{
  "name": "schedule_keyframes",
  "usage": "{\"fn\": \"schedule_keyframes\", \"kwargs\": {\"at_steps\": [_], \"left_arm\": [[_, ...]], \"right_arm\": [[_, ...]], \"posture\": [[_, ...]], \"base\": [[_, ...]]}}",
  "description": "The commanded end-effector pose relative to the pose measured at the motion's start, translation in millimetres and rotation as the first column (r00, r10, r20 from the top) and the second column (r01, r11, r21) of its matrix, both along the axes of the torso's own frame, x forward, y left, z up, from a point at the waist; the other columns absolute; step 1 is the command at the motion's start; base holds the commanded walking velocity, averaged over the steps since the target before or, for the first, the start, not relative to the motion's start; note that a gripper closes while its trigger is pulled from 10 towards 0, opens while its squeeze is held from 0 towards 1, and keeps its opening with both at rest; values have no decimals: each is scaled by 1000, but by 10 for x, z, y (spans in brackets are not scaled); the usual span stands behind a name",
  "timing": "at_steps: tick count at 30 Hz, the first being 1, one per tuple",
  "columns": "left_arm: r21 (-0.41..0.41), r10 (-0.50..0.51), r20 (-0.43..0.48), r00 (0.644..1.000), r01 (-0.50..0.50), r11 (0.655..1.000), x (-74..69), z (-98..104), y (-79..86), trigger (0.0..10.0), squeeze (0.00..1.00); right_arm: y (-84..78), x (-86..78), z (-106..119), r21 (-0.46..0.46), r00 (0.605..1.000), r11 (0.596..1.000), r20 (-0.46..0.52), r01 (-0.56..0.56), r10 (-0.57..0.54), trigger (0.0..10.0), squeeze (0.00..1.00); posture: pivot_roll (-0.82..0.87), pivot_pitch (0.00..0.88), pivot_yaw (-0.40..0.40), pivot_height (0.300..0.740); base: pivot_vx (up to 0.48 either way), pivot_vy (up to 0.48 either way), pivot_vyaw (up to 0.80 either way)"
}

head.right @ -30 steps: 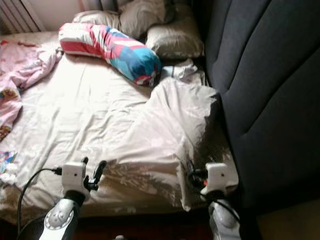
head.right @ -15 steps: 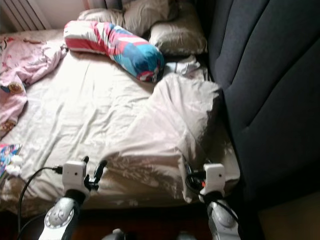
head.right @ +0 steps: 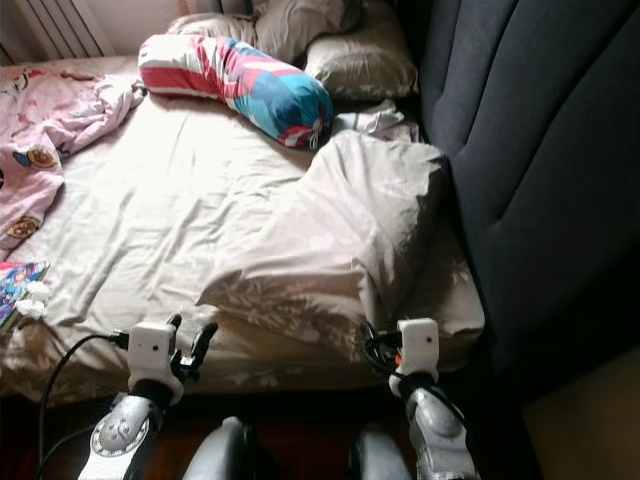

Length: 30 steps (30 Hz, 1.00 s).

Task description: Clean up the room

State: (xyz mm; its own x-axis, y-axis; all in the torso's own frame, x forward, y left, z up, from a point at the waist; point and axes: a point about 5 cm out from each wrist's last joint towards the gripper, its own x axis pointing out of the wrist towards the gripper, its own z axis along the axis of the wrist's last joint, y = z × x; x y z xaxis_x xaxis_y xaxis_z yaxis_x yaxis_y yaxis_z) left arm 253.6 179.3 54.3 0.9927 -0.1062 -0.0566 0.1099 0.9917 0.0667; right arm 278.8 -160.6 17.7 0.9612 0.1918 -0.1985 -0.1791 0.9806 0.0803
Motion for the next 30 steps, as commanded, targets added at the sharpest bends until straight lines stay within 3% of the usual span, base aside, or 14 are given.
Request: {"fn": "schedule_keyframes", "kwargs": {"at_steps": [1, 10, 18, 23, 30], "left_arm": [[4, -11, 0, 1000, 11, 1000, 0, 20, 13, 10000, 0], [0, -18, -3, 1000, 18, 1000, 33, 35, -2, 10000, 0], [-5, -16, -8, 1000, 16, 1000, 26, 31, -12, 10000, 0], [-4, -17, -8, 1000, 17, 1000, 34, 39, -9, 10000, 0], [-5, -31, -19, 999, 31, 1000, 29, 24, -32, 10000, 0]], "right_arm": [[26, 31, 0, 5, 1000, 1000, -9, -14, 14, 10000, 0], [48, 131, 47, 13, 1000, 1000, -1, -19, 19, 10000, 0], [117, 126, 51, 6, 997, 997, 16, -79, 79, 10000, 0], [147, 118, 55, 0, 996, 996, 22, -89, 89, 10000, 0], [106, 137, 87, 10, 998, 999, 39, -54, 53, 10000, 0]], "posture": [[-71, 159, 54, 640], [-68, 172, 57, 640], [-68, 188, 56, 640], [-67, 194, 57, 640], [-71, 205, 61, 640]], "base": [[0, 0, 0], [0, 0, 0], [0, 0, 0], [0, 0, 783], [242, 0, 0]]}}
